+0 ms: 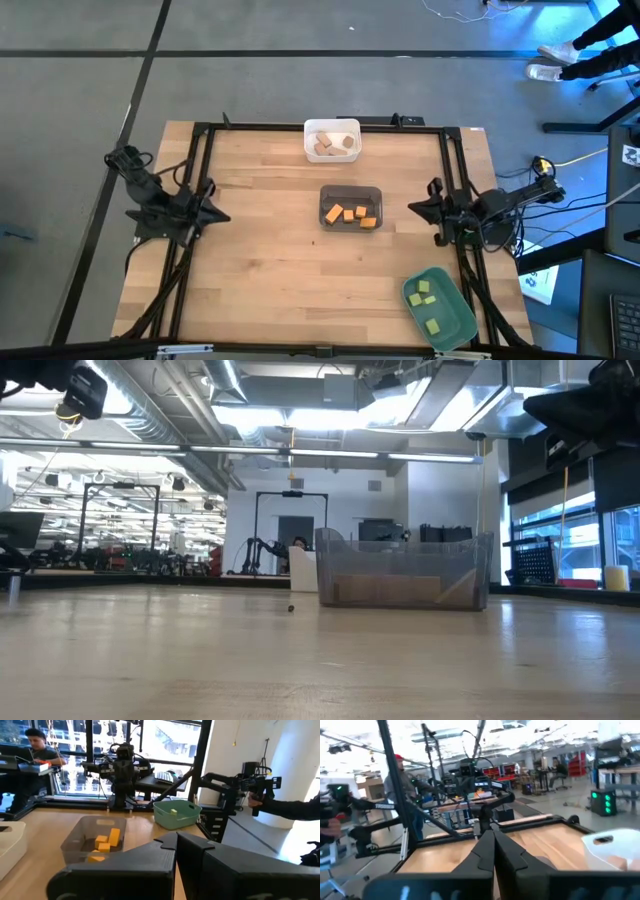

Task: Sort & place blocks by color
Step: Return to Home Position

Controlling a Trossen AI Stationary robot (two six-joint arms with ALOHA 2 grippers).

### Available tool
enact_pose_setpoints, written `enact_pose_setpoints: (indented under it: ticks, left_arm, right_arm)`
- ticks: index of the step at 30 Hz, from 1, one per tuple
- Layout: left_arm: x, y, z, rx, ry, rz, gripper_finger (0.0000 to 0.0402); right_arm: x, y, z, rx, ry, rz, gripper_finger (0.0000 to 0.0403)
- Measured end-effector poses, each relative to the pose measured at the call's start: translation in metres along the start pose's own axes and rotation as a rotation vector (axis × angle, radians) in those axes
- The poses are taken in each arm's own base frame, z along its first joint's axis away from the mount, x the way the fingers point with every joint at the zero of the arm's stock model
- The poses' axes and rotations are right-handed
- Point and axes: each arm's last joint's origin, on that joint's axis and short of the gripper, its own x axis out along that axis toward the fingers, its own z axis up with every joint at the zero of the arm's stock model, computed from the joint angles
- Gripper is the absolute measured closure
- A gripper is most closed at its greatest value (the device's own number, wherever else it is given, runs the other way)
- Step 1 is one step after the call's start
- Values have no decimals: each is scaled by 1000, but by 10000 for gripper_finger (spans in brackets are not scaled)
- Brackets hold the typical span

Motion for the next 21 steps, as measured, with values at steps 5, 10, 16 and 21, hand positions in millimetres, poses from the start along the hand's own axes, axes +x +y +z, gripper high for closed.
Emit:
enact_pose_setpoints:
  ticks: [5,10,16,21]
  left_arm:
    - [2,-1,-8,22,15,-1,401]
    - [6,-2,-24,42,46,9,401]
    - [11,-4,-38,79,15,2,401]
    - [14,-5,-52,112,-12,-1,401]
  right_arm:
    - [0,1,-3,-59,-5,30,403]
    - [0,1,-3,-89,-5,30,403]
    - [0,1,-3,-89,-4,30,403]
    - [0,1,-3,-90,-3,29,403]
